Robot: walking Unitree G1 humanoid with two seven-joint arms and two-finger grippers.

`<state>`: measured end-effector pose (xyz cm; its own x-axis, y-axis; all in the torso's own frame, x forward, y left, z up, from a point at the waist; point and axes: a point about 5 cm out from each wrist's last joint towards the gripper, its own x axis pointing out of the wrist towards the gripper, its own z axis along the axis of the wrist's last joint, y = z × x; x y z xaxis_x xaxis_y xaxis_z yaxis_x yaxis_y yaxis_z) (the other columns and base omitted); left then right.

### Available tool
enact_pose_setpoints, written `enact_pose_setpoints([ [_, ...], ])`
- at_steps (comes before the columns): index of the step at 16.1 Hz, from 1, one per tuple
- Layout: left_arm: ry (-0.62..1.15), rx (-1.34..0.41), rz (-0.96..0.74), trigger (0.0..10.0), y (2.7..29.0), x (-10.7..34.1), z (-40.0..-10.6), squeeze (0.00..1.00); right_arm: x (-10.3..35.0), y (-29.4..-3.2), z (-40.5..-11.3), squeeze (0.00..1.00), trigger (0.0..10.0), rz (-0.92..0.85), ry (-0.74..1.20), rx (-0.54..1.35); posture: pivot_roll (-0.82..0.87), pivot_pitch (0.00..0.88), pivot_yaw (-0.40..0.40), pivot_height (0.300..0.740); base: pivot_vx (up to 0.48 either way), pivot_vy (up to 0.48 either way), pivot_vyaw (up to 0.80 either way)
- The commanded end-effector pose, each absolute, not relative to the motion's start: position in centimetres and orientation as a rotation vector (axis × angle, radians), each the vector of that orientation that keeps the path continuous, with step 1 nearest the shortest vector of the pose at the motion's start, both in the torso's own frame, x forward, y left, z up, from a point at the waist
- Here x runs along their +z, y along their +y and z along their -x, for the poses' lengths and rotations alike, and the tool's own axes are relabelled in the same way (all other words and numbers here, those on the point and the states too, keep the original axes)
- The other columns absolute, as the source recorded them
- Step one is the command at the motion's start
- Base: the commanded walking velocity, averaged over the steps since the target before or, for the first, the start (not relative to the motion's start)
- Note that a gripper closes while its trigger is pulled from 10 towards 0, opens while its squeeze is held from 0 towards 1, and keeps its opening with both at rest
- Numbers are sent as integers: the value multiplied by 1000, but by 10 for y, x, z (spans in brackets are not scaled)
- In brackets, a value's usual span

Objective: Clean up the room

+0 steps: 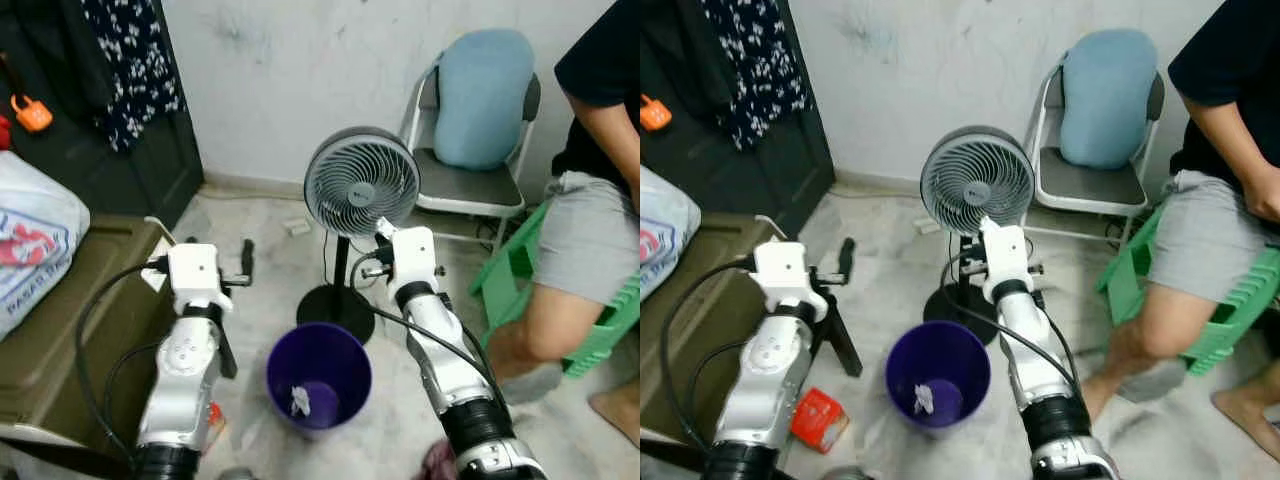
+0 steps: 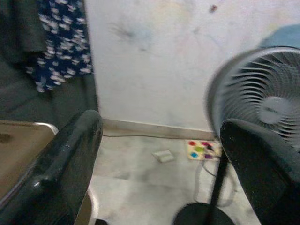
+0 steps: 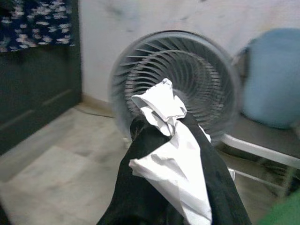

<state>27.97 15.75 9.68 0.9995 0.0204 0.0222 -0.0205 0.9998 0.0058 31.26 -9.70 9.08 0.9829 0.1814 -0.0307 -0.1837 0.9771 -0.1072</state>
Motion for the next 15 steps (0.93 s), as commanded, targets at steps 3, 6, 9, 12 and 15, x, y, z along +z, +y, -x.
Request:
enact_pose_setpoints([
  [3, -27, 55, -13, 10000, 165, 97, -277, 0, 95, -88, -314, 0, 10000, 120, 0, 220, 105, 0, -33, 740, 0, 0, 267],
  [6, -25, 39, -11, 10000, 172, 97, -274, 0, 95, -90, -319, 0, 10000, 145, 15, 176, 115, 0, -36, 740, 0, 0, 733],
  [9, -24, 38, -13, 10000, 173, 97, -272, 0, 93, -94, -322, 0, 10000, 152, 34, 141, 115, 0, -36, 740, 0, 0, 0],
  [12, -21, 34, -16, 10000, 172, 97, -274, 0, 89, -97, -323, 0, 10000, 140, 69, 109, 112, 0, -35, 740, 0, 0, 0],
  [15, -38, 32, -17, 10000, 171, 99, -275, 0, 88, -98, -324, 0, 10000, 127, 78, 98, 113, 0, -36, 740, 0, 0, -800],
])
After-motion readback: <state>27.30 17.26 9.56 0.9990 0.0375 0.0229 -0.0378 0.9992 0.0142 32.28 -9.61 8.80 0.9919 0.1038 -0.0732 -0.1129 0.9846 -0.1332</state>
